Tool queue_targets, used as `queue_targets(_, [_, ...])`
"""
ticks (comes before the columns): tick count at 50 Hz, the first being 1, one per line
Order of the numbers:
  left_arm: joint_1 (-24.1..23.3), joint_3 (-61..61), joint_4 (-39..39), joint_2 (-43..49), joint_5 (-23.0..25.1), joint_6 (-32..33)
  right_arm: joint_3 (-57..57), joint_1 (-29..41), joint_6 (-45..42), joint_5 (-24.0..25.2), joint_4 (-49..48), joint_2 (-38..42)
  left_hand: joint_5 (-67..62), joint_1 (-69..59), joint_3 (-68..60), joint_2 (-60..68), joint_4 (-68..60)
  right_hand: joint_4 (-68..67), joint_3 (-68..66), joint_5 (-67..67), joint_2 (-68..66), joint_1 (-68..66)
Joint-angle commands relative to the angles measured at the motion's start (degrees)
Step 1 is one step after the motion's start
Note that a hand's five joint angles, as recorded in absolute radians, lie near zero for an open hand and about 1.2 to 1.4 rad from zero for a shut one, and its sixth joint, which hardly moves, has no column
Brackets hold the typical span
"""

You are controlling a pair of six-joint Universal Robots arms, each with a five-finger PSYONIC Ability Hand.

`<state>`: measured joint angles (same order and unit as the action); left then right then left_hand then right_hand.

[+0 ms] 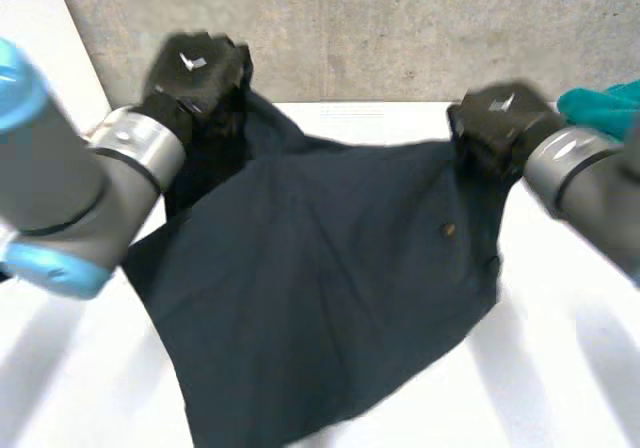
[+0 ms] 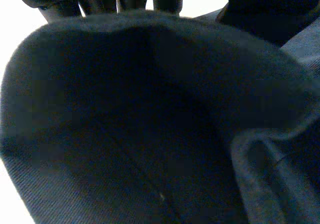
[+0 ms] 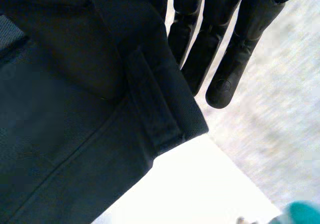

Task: Fold the laundry.

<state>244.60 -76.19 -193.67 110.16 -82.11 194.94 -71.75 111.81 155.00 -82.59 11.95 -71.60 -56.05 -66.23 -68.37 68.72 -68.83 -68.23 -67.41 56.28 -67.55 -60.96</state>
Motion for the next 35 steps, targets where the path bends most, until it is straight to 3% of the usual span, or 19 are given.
queue_targets(1, [1.58, 12.18, -3.03, 17.61, -0.42, 5.26, -0.06, 2.88, 9.86, -0.91, -7.46, 10.61, -13.95, -13.77, -11.63, 11.28, -11.17, 1.84, 1.02, 0.12, 1.15, -5.43])
queue_targets(3, [1.58, 13.87, -3.64, 19.21, -0.51, 6.77, -0.15, 3.06, 12.24, -0.91, -8.25, 10.87, -9.48, -9.29, -7.16, 6.80, -6.70, 38.44, 37.62, -36.49, 37.75, 31.17])
queue_targets(4, [1.67, 14.92, -4.52, 20.18, -0.68, 7.64, -0.32, 2.97, 14.34, -1.52, -8.69, 10.87, 24.37, 24.56, 26.69, -27.05, 27.15, 58.23, 57.41, -56.28, 57.55, 50.96])
queue_targets(5, [1.67, 15.02, -4.96, 20.36, -0.86, 8.00, -0.41, 2.88, 14.80, -1.61, -8.95, 10.78, 44.36, 44.54, 46.68, -47.03, 47.14, 58.23, 57.41, -56.28, 57.55, 50.96])
queue_targets(7, [1.58, 15.02, -5.40, 20.27, -1.21, 8.35, -0.59, 2.80, 15.15, -1.79, -8.96, 10.43, 55.97, 56.16, 58.29, -58.65, 58.75, 58.23, 57.41, -56.28, 57.55, 50.96])
queue_targets(11, [0.62, 12.30, -4.88, 19.14, -2.96, 8.35, -1.55, 2.44, 12.96, -1.70, -8.52, 8.51, 53.65, 53.83, 55.97, -56.32, 56.43, 58.23, 57.41, -56.28, 57.55, 50.96])
queue_targets(18, [0.53, -4.91, 0.48, 3.33, -7.97, 8.00, -11.03, -1.24, -3.80, 1.02, -8.25, 0.07, 51.47, 51.65, 53.79, -54.14, 54.25, 58.23, 57.41, -56.28, 57.55, 50.96])
queue_targets(24, [-0.52, -21.33, 7.67, -11.34, -8.68, 7.22, -20.18, -2.83, -19.90, 10.15, -7.03, -2.14, 33.83, 34.01, 36.15, -36.50, 36.61, 48.24, 47.42, -46.28, 47.55, 40.97])
queue_targets(30, [-2.72, -31.21, 14.28, -16.90, -8.51, 2.30, -23.61, -3.80, -20.27, 13.06, -6.23, -1.44, 34.63, 34.82, 36.95, -37.31, 37.41, 47.55, 46.73, -45.60, 46.86, 40.28])
queue_targets(33, [-4.04, -34.46, 16.48, -17.08, -8.07, -1.48, -24.32, -3.97, -17.55, 13.77, -7.46, 0.93, 42.52, 42.71, 44.85, -45.20, 45.30, 47.38, 46.56, -45.43, 46.70, 40.11])
queue_targets(35, [-5.35, -36.65, 16.66, -16.91, -8.07, -3.15, -24.23, -3.71, -15.18, 14.03, -9.65, 3.83, 42.88, 43.07, 45.20, -45.56, 45.66, 41.03, 40.21, -39.08, 40.34, 33.76])
